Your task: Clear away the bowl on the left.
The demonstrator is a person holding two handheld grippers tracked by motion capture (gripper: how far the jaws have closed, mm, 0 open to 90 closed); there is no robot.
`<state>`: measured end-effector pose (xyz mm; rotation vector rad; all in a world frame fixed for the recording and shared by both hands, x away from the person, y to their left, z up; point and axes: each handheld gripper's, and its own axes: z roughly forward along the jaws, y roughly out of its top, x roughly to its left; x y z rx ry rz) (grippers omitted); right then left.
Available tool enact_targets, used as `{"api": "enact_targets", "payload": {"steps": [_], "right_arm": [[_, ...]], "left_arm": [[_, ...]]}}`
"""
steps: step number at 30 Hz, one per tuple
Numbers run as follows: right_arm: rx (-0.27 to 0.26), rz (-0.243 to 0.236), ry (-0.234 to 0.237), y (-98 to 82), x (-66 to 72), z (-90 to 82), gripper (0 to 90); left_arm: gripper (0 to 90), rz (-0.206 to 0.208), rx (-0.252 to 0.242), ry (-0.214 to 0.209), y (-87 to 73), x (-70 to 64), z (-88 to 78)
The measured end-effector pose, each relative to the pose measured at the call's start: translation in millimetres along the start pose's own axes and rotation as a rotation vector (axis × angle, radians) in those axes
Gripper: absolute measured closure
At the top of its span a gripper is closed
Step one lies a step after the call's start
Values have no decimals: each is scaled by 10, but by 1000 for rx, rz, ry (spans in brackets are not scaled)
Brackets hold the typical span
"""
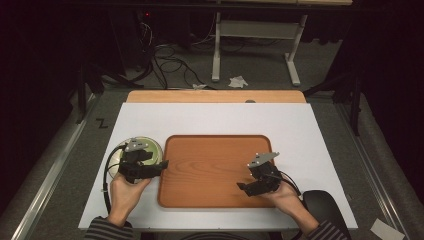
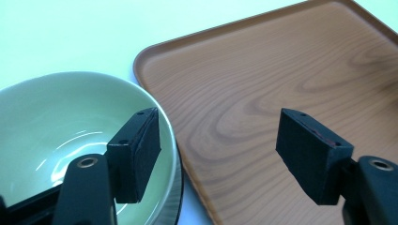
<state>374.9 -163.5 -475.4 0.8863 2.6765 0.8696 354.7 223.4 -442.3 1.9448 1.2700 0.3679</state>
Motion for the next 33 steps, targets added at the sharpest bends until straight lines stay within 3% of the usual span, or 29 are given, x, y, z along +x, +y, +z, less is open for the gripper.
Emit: {"api": "enact_targets", "payload": {"steps": [1, 16, 23, 25, 33], "right_arm": [[0, -15, 1, 0, -4, 3, 286], [2, -1, -2, -2, 1, 0, 286], [0, -9, 0, -1, -3, 3, 286], [1, -3, -1, -1, 0, 0, 286], [-1, -11, -1, 0, -2, 2, 286]], "left_arm": [[312, -4, -1, 4, -1, 15, -8], [312, -47, -12, 22, 4, 148, -61], [290, -87, -19, 37, 4, 228, -105], [280, -119, -7, 42, -5, 296, -111], [296, -147, -27, 84, -23, 410, -182]]}}
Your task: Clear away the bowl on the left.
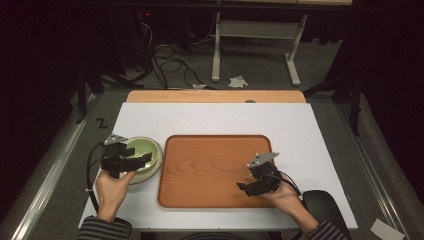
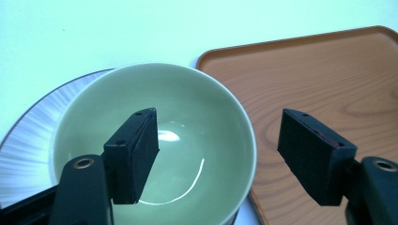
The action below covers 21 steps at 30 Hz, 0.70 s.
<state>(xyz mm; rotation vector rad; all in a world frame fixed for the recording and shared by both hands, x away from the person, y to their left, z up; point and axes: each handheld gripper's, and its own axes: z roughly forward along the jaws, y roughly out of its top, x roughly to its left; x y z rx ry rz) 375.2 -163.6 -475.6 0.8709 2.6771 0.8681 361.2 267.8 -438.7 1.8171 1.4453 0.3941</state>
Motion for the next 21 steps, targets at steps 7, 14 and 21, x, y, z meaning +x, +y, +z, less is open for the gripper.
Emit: {"api": "enact_targets", "payload": {"steps": [7, 14, 21], "right_arm": [[2, 5, -1, 0, 1, -5, 287], [-3, 7, 1, 0, 0, -5, 287], [2, 6, 3, 0, -1, -6, 287]], "left_arm": [[290, -19, 7, 36, 0, 90, -8], [302, -30, 35, 73, -3, 163, 8], [290, -63, 42, 94, -12, 239, 12]]}}
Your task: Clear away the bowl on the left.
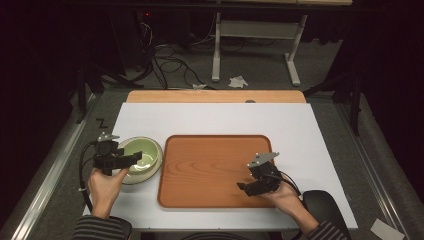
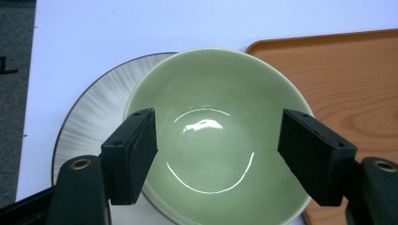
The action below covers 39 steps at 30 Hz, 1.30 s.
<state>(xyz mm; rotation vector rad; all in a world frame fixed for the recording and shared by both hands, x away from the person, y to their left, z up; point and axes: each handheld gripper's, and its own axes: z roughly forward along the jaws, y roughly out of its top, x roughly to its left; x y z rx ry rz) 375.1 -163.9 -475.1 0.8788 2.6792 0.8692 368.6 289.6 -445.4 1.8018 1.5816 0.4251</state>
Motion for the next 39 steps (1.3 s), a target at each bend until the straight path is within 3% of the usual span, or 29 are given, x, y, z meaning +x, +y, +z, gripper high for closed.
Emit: {"api": "enact_targets", "payload": {"steps": [22, 39], "right_arm": [[1, -8, -4, 0, 2, 6, 289], [7, -15, -2, 4, 11, 20, 289]], "left_arm": [[288, -74, 5, 52, -18, 195, 28], [411, -126, 118, 45, -48, 332, 219]]}}
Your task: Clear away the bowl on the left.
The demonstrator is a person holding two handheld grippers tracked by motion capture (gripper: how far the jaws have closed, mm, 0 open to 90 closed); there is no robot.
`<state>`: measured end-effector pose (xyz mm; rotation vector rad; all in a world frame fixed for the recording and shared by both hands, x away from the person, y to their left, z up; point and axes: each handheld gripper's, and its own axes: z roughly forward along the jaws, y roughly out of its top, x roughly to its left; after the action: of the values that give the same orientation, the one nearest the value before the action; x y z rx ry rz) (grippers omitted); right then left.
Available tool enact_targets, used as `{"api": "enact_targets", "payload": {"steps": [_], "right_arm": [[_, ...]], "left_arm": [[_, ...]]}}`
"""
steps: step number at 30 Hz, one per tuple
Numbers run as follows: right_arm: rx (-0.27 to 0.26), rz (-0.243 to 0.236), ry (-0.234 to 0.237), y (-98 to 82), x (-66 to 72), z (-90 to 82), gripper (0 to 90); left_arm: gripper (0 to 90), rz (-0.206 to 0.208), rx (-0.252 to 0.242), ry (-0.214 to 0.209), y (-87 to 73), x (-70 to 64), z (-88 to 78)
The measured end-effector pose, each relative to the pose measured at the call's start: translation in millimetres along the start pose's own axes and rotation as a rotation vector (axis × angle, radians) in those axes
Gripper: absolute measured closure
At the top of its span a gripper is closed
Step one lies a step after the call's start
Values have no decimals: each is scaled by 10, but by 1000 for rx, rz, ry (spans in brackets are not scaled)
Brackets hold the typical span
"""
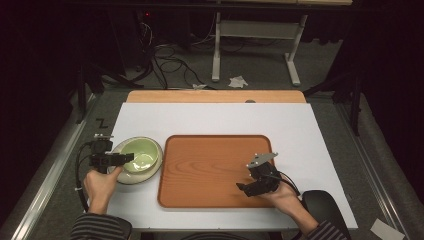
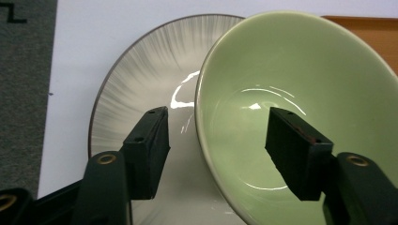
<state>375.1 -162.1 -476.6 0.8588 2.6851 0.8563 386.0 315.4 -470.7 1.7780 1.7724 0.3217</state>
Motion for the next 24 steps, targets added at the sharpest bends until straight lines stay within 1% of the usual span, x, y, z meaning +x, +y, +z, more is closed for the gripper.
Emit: {"api": "enact_targets", "payload": {"steps": [1, 3, 4, 10, 13, 15, 18, 20, 24], "right_arm": [[1, 3, 1, 1, 4, 0, 289], [1, 5, -1, 1, 7, 3, 289], [1, 8, -1, 1, 8, 3, 289], [2, 1, -1, 3, 8, 6, 289], [4, -7, 2, 2, 8, 9, 289], [4, -9, -1, 2, 9, 9, 289], [4, -6, -4, 3, 16, 13, 290], [3, -10, -3, 5, 16, 15, 290], [10, -4, -4, 4, 22, 12, 290]], "left_arm": [[419, 10, 17, 3, -1, 12, 8], [437, 5, 24, 5, -1, 13, 30], [447, 11, 35, 5, 2, 18, 35], [502, 15, 58, 2, 3, 23, 66], [549, 1, 70, -11, 5, 38, 77], [557, -1, 75, -14, 6, 38, 86], [597, -4, 92, -18, 8, 31, 117], [615, -6, 93, -18, 7, 30, 122], [643, -16, 97, -20, 6, 37, 130]]}}
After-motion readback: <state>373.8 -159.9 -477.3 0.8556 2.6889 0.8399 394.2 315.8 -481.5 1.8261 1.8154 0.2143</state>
